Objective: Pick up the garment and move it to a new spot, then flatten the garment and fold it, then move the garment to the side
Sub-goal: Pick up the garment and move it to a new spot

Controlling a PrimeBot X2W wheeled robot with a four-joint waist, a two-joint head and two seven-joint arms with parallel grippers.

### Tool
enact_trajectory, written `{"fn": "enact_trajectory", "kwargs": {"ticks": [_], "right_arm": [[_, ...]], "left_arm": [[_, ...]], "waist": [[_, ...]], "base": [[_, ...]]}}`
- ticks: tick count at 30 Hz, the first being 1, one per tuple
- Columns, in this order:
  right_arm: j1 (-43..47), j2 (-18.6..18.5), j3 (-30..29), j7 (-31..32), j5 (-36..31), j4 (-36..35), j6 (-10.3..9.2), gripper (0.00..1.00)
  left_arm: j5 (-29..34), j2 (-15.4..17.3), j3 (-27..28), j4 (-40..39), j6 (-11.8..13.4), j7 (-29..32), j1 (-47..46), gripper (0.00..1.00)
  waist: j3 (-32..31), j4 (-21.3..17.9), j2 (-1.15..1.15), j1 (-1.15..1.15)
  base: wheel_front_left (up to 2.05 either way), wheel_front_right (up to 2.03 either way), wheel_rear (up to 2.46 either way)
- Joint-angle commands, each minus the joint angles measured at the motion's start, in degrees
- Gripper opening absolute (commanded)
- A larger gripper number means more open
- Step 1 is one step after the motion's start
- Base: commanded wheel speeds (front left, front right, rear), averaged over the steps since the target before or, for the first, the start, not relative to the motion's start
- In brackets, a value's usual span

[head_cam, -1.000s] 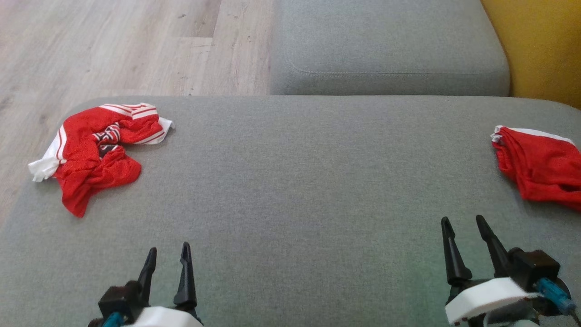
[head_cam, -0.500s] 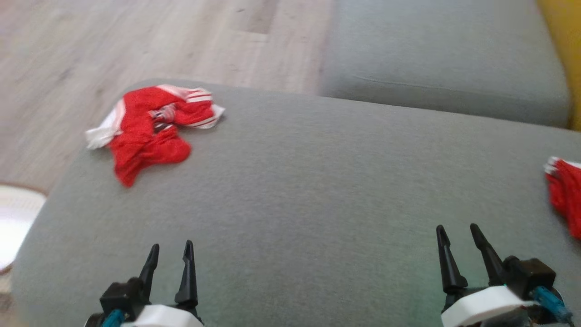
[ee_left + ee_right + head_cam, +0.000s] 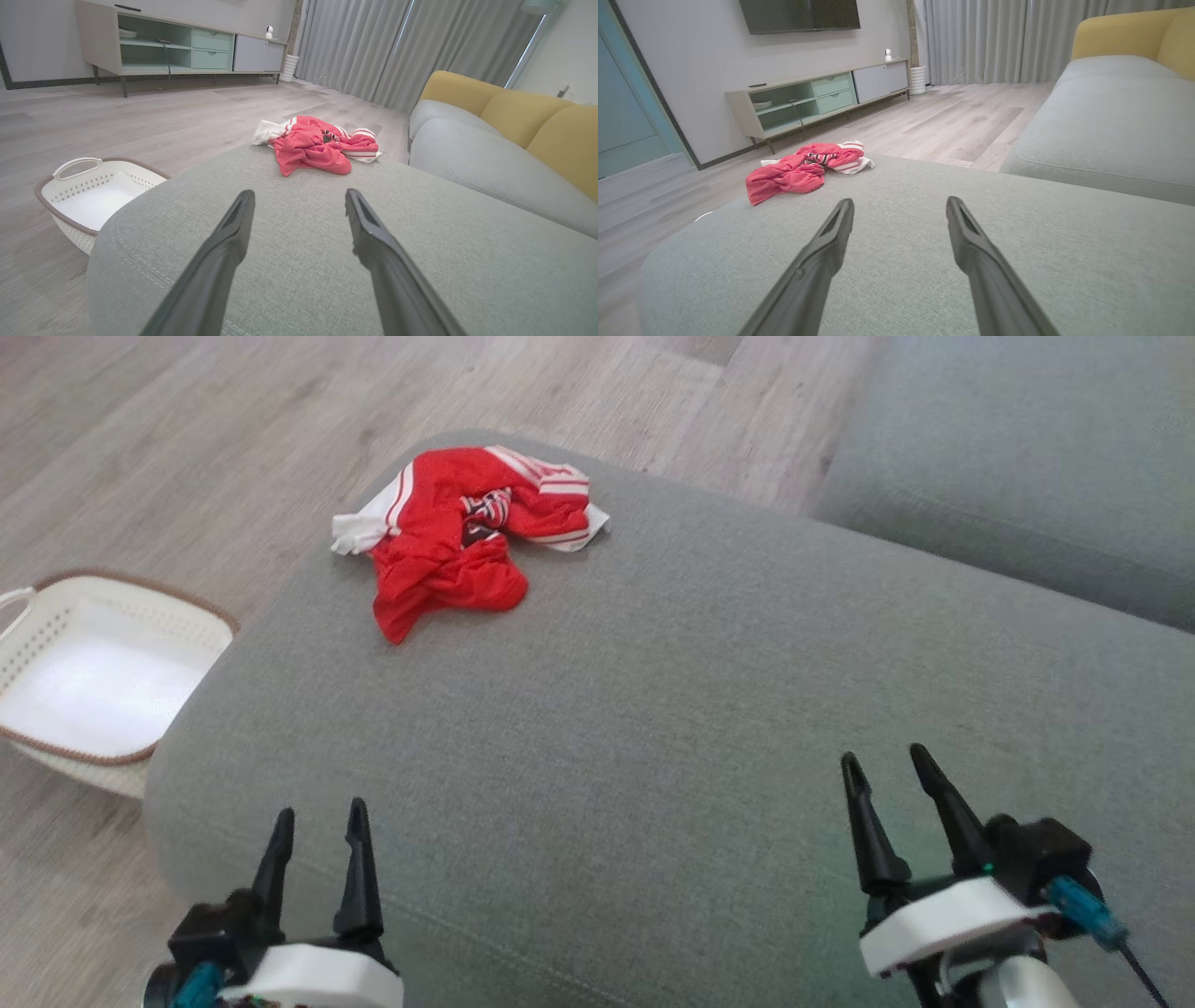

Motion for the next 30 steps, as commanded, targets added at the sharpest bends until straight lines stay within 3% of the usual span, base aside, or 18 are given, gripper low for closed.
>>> {"fn": "enact_trajectory", "kwargs": {"ticks": [1, 16, 23, 30], "right_arm": [[-2.8, -0.4, 1.9, 0.0, -0.4, -1.5, 0.37, 1.0], [-5.6, -0.4, 3.5, 0.3, -1.3, -1.3, 0.37, 1.0], [-4.5, -0.4, -0.8, 1.4, -3.2, -4.7, 0.37, 1.0], [-7.2, -0.4, -1.3, 5.1, -7.3, -10.5, 0.37, 1.0]], "left_arm": [[0.1, 0.6, 3.0, -2.3, 0.6, -0.8, -1.5, 1.0], [-0.3, 0.3, 6.9, -5.0, 0.7, -1.6, 0.5, 1.0], [0.2, 5.7, 9.0, -5.2, -1.5, 1.7, -8.1, 1.0], [0.1, 12.5, 13.4, -3.8, -3.9, 5.5, -22.2, 1.0]], "waist": [[1.0, 0.8, 0.0, -0.01], [3.5, 2.5, 0.0, -0.01], [6.3, 2.9, 0.0, -0.01], [13.2, -2.4, 0.0, -0.01]], "base": [[0.0, 0.0, 0.0], [0.0, 0.0, 0.0], [0.0, 0.0, 0.0], [0.0, 0.0, 0.0]]}}
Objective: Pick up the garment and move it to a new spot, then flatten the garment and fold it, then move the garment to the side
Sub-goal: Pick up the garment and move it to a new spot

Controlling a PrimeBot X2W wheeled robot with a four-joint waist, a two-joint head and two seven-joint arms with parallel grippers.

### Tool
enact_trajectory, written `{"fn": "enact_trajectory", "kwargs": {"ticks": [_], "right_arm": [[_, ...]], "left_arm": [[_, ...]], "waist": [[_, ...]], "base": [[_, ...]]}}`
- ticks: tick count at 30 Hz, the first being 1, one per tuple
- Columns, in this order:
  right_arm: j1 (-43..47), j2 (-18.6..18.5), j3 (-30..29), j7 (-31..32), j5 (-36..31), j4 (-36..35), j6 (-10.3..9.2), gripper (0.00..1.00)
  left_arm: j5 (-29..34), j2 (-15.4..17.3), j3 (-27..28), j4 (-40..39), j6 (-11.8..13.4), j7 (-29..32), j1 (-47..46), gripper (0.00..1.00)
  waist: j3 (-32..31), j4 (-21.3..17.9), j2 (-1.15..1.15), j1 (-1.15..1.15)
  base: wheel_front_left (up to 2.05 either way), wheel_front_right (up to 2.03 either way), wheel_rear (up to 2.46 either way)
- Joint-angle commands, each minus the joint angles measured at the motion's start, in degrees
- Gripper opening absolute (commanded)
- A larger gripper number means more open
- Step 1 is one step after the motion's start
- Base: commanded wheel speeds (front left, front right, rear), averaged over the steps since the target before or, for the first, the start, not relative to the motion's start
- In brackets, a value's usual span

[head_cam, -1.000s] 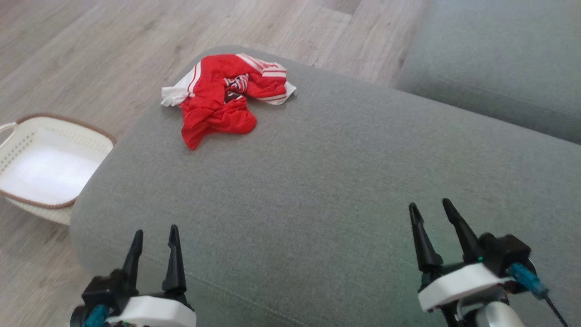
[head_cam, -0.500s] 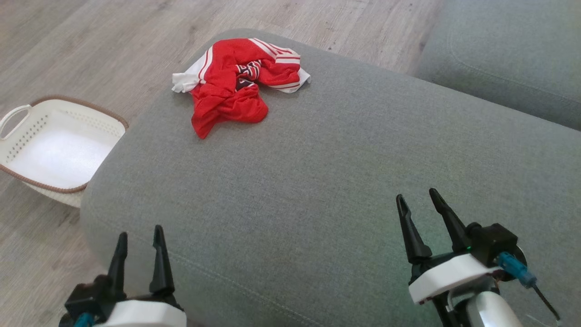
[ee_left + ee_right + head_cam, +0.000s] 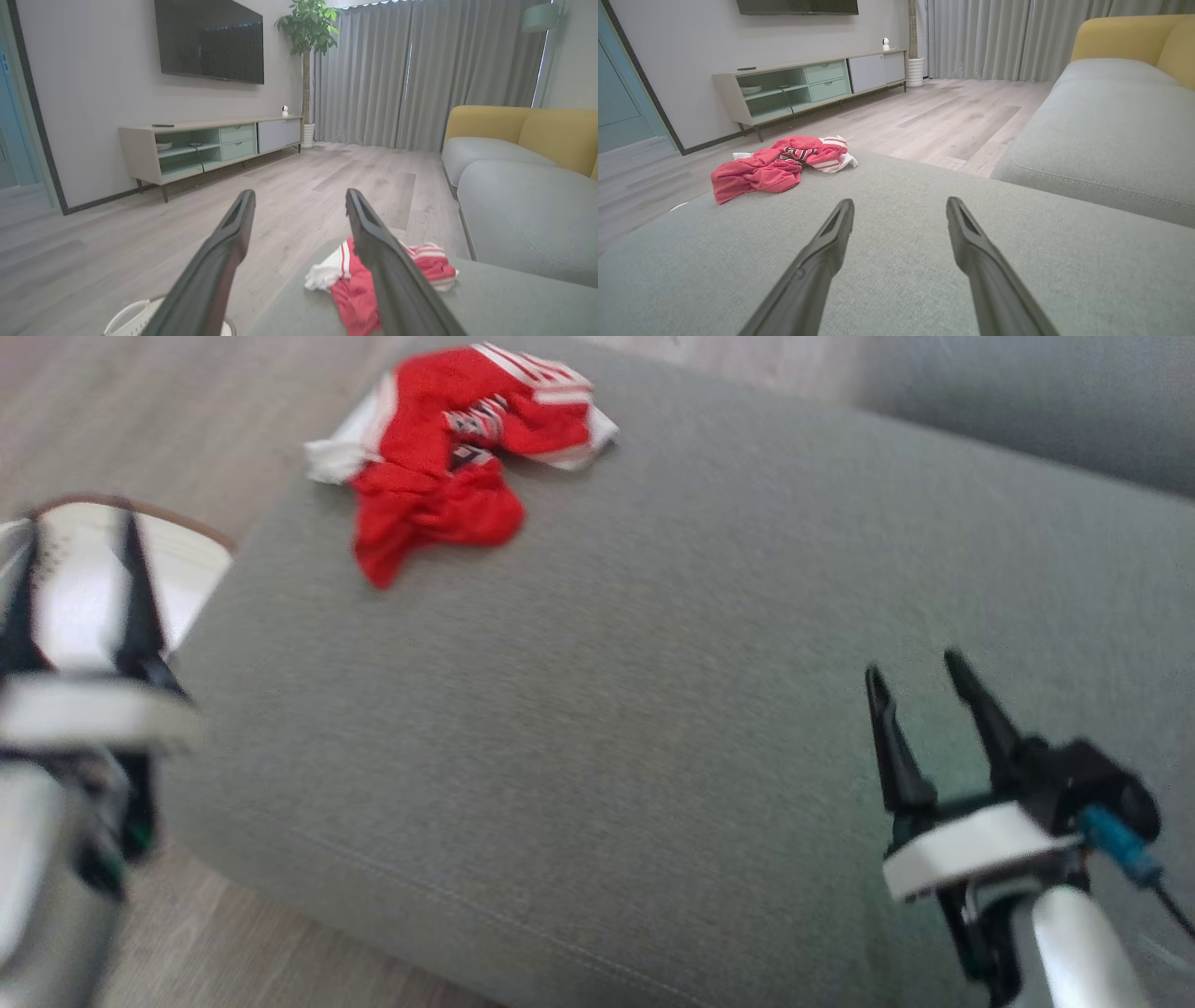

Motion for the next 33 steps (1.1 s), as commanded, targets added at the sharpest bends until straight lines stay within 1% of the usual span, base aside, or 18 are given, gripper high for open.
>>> {"fn": "enact_trajectory", "kwargs": {"ticks": [1, 3, 5, 8, 11, 16, 21, 25, 33], "right_arm": [[-3.4, -0.3, 1.2, 0.2, -0.5, -2.6, 0.37, 1.0], [-4.6, -0.3, 1.1, 1.3, -1.6, -4.3, 0.37, 1.0], [-5.5, -0.3, 1.2, 2.4, -2.5, -5.9, 0.37, 1.0], [-6.4, -0.3, 1.2, 4.1, -4.0, -8.0, 0.37, 1.0], [-6.9, -0.3, 1.3, 5.8, -5.6, -10.1, 0.37, 1.0], [-6.7, -0.3, 0.6, 8.6, -8.5, -14.1, 0.37, 1.0], [-6.3, -0.3, 0.1, 10.6, -10.6, -17.3, 0.37, 1.0], [-5.6, -0.3, -0.5, 11.4, -11.3, -19.2, 0.37, 1.0], [-5.0, -0.3, -0.5, 11.9, -11.8, -20.8, 0.37, 1.0]], "left_arm": [[0.0, 2.9, 3.1, -1.1, -0.2, 0.4, -3.7, 1.0], [0.5, 5.3, 3.8, 0.4, -0.8, 2.4, -8.6, 1.0], [0.0, 6.7, 4.4, 2.6, -1.5, 4.7, -13.3, 1.0], [-1.7, 7.6, 5.2, 7.9, -2.1, 8.3, -19.7, 1.0], [-2.1, 8.2, 4.8, 14.4, -2.3, 11.5, -24.4, 1.0], [-3.1, 6.4, 2.9, 24.6, -3.6, 15.9, -29.2, 1.0], [-3.9, 4.3, 1.7, 32.9, -4.8, 17.5, -31.8, 1.0], [-5.1, 2.6, 1.7, 37.7, -6.0, 17.5, -33.6, 1.0], [-7.4, 0.3, 1.4, 44.8, -9.4, 19.2, -36.4, 1.0]], "waist": [[3.7, -3.6, 0.0, 0.0], [5.8, -5.5, 0.0, 0.0], [7.7, -7.2, 0.0, 0.0], [10.3, -9.5, 0.0, 0.0], [12.8, -11.7, 0.0, 0.0], [16.9, -14.1, 0.0, 0.0], [20.3, -15.5, 0.0, 0.0], [22.1, -15.8, 0.0, 0.0], [23.7, -16.3, 0.0, 0.0]], "base": [[0.0, 0.0, 0.0], [0.0, 0.0, 0.0], [0.0, 0.0, 0.0], [0.0, 0.0, 0.0], [0.0, 0.0, 0.0], [0.0, 0.0, 0.0], [0.0, 0.0, 0.0], [0.0, 0.0, 0.0], [0.0, 0.0, 0.0]]}}
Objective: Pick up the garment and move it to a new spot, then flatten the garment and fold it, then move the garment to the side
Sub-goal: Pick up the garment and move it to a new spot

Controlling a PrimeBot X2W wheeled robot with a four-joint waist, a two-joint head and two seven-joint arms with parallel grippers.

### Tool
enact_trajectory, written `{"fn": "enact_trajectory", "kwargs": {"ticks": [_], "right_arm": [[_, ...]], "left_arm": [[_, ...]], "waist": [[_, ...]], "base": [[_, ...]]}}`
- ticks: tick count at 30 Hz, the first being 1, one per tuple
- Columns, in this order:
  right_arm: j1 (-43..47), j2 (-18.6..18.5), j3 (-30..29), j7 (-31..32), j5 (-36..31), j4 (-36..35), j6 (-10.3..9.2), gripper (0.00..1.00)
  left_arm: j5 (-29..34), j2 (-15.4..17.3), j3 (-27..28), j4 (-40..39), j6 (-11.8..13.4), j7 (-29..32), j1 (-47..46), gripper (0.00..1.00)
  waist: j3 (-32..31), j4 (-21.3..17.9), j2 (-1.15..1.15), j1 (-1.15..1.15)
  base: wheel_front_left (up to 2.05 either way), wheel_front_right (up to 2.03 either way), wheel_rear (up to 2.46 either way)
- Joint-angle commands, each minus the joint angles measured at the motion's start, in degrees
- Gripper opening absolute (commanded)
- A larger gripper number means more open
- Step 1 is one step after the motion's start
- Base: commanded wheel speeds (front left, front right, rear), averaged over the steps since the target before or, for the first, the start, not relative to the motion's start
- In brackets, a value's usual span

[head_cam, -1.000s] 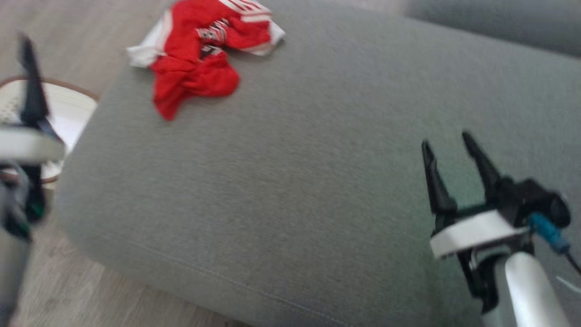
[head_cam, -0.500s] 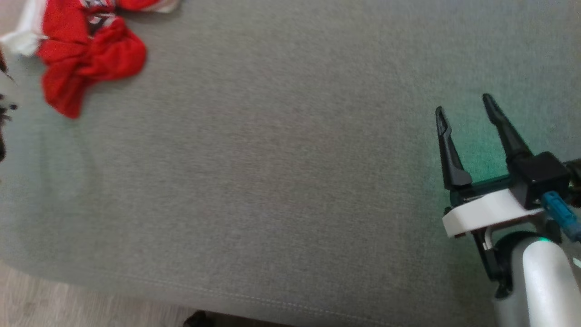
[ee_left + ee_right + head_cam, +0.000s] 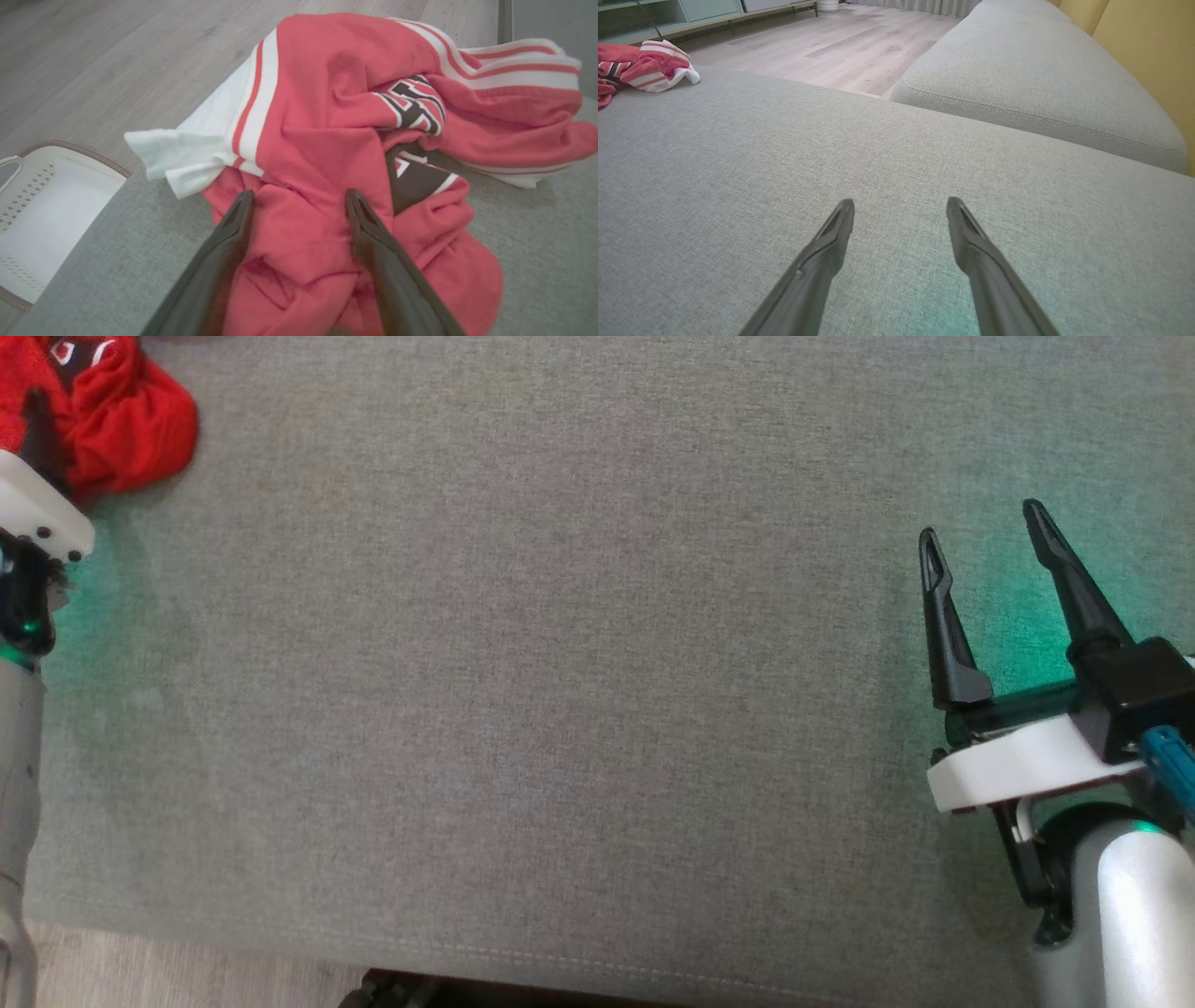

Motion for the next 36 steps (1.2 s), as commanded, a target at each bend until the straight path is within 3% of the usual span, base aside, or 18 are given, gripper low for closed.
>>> {"fn": "enact_trajectory", "kwargs": {"ticks": [1, 2, 3, 4, 5, 6, 7, 23, 36], "right_arm": [[0.5, -0.1, 1.4, 0.1, -0.2, -2.5, 0.37, 1.0], [0.5, -0.1, 1.4, 0.1, -0.2, -2.5, 0.37, 1.0], [0.4, -0.1, 1.3, 0.0, -0.2, -2.5, 0.37, 1.0], [0.4, -0.1, 1.4, -0.1, -0.2, -2.4, 0.37, 1.0], [0.4, -0.1, 1.5, -0.3, -0.1, -2.1, 0.37, 1.0], [0.4, -0.1, 1.5, -0.3, -0.1, -2.1, 0.37, 1.0], [0.4, -0.1, 1.6, -0.4, 0.0, -1.9, 0.37, 1.0], [-0.2, -0.1, 1.1, -2.9, 2.7, 1.3, 0.37, 1.0], [-0.3, -0.1, 0.9, -6.5, 6.4, 6.2, 0.37, 1.0]], "left_arm": [[-0.1, 3.5, 1.7, -0.3, -0.5, -0.5, -2.3, 1.0], [0.1, 3.5, 1.7, 0.1, -0.5, -1.3, -2.7, 1.0], [0.1, 3.4, 1.7, 0.6, -0.6, -2.2, -3.0, 0.88], [0.2, 3.3, 1.7, 1.0, -0.8, -2.9, -3.3, 0.71], [0.8, 3.3, 1.3, 1.7, -1.0, -4.5, -4.0, 0.18], [0.8, 3.3, 1.3, 1.7, -1.0, -4.5, -4.0, 0.18], [0.9, 3.3, 1.4, 2.1, -1.0, -5.5, -4.3, 0.0], [3.4, 4.8, -1.2, 4.8, -3.6, -10.5, -8.8, 0.0], [5.6, 4.2, -7.6, -5.3, -6.4, -11.4, -13.8, 0.0]], "waist": [[0.2, -0.2, 0.0, 0.0], [0.2, -0.2, 0.0, 0.0], [0.2, -0.3, 0.0, 0.0], [0.2, -0.4, 0.0, 0.0], [-0.1, -0.6, 0.0, 0.0], [-0.1, -0.6, 0.0, 0.0], [-0.3, -0.8, 0.0, 0.0], [-3.9, -2.4, 0.0, 0.0], [-11.0, -3.7, 0.0, 0.0]], "base": [[0.0, 0.0, 0.0], [0.0, 0.0, 0.0], [0.0, 0.0, 0.0], [0.0, 0.0, 0.0], [0.0, 0.0, 0.0], [0.0, 0.0, 0.0], [0.0, 0.0, 0.0], [0.0, 0.0, 0.0], [0.0, 0.0, 0.0]]}}
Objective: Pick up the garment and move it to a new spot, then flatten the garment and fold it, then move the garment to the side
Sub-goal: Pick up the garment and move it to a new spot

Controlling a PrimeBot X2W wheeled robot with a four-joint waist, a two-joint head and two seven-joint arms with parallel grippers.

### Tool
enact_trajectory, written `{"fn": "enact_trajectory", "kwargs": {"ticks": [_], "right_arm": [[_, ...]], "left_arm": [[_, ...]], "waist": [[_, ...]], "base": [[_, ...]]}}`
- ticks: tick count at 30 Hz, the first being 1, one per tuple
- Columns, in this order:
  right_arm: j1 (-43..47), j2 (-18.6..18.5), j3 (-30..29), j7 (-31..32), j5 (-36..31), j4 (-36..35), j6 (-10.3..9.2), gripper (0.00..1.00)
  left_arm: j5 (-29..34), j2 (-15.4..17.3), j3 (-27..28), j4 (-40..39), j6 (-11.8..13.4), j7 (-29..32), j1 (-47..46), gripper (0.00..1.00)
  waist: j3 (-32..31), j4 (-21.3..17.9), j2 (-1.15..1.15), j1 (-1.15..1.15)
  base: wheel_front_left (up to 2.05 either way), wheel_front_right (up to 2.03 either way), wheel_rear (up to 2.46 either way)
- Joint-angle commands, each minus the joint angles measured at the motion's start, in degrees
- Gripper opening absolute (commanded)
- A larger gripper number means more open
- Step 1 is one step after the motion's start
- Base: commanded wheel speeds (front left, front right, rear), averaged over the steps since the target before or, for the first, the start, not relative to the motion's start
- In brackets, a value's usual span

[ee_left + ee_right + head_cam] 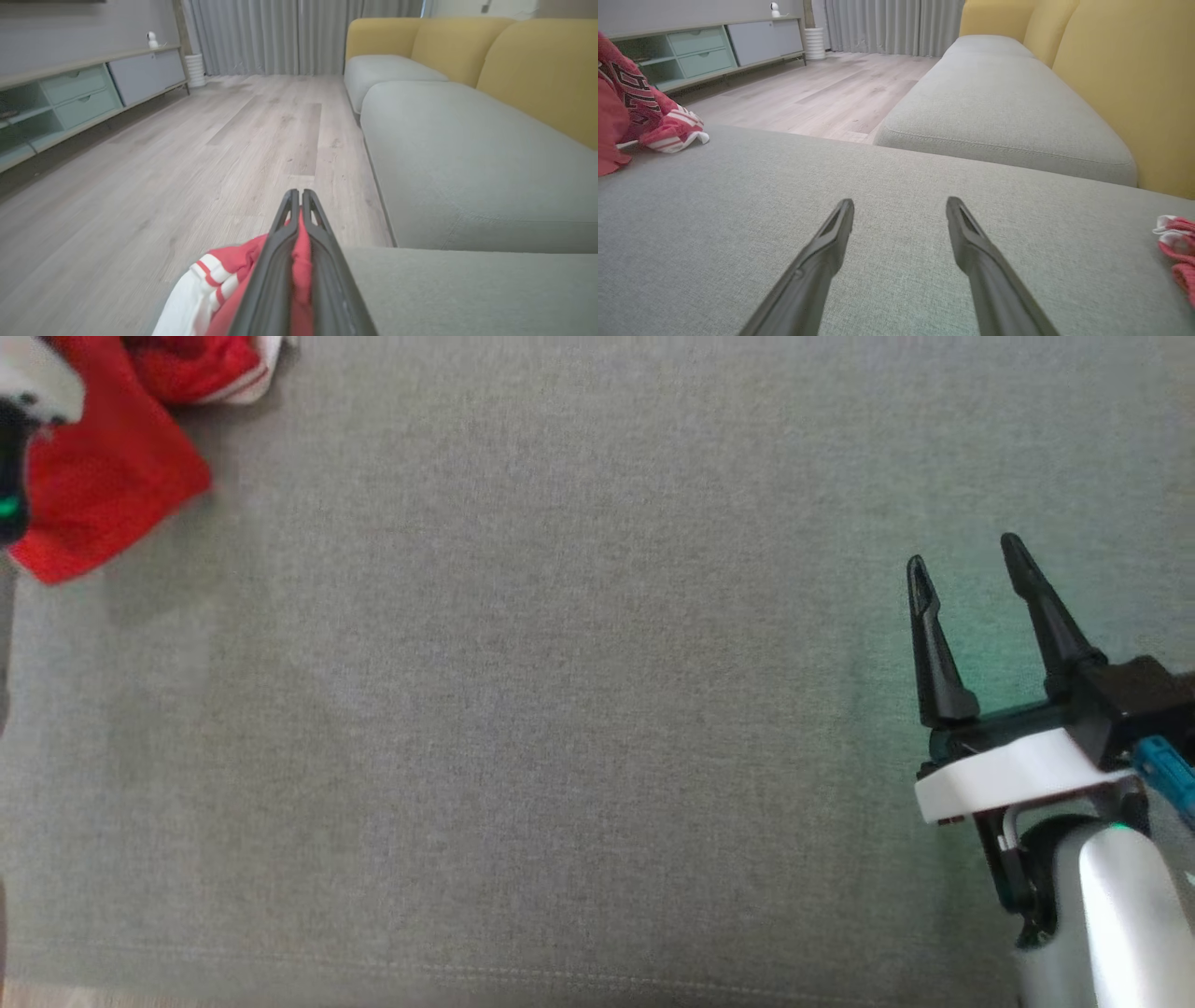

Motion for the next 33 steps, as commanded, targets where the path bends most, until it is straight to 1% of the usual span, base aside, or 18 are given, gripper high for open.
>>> {"fn": "enact_trajectory", "kwargs": {"ticks": [1, 6, 13, 14, 17, 24, 26, 28, 33], "right_arm": [[-0.3, -0.1, 1.3, -1.1, 1.1, -1.0, 0.37, 1.0], [-0.1, -0.1, 1.6, -3.2, 3.7, 1.9, 0.37, 1.0], [0.3, -0.1, 2.2, -6.2, 7.1, 6.0, 0.37, 1.0], [0.3, -0.1, 2.2, -6.2, 7.1, 6.0, 0.37, 1.0], [0.4, -0.1, 2.5, -7.3, 8.3, 7.2, 0.37, 1.0], [0.8, -0.1, 2.5, -9.2, 10.1, 9.6, 0.37, 1.0], [0.8, -0.1, 2.3, -9.8, 10.3, 10.2, 0.37, 1.0], [0.7, -0.1, 2.2, -10.4, 10.7, 10.9, 0.37, 1.0], [0.6, -0.1, 2.5, -11.6, 11.6, 12.3, 0.37, 1.0]], "left_arm": [[0.7, 3.0, -0.1, -4.0, -0.2, 0.4, -3.6, 0.0], [0.2, 1.4, -4.8, -11.4, -0.3, 3.1, -4.9, 0.0], [-3.2, -1.1, -11.2, -20.2, -0.4, 8.1, -6.0, 0.0], [-3.2, -1.1, -11.2, -20.2, -0.4, 8.1, -6.0, 0.0], [-4.6, -2.6, -12.9, -22.5, -0.4, 9.3, -6.3, 0.0], [-9.5, -8.4, -14.5, -27.3, -0.4, 9.4, -5.4, 0.0], [-10.6, -9.5, -15.0, -28.1, -0.4, 9.2, -4.1, 0.0], [-11.3, -10.0, -15.4, -27.7, -0.3, 8.7, -1.9, 0.0], [-11.5, -9.4, -16.8, -23.0, 0.6, 6.3, 6.4, 0.0]], "waist": [[-2.9, -1.0, 0.0, 0.0], [-7.5, -3.2, 0.0, 0.0], [-12.8, -8.2, 0.0, 0.0], [-12.8, -8.2, 0.0, 0.0], [-13.7, -10.6, 0.0, 0.0], [-12.6, -15.1, 0.0, 0.0], [-12.1, -16.0, 0.0, 0.0], [-11.7, -16.9, 0.0, 0.0], [-10.9, -18.4, 0.0, 0.0]], "base": [[0.0, 0.0, 0.0], [0.0, 0.0, 0.0], [0.0, 0.0, 0.0], [0.0, 0.0, 0.0], [0.0, 0.0, 0.0], [0.0, 0.0, 0.0], [0.0, 0.0, 0.0], [0.0, 0.0, 0.0], [0.0, 0.0, 0.0]]}}
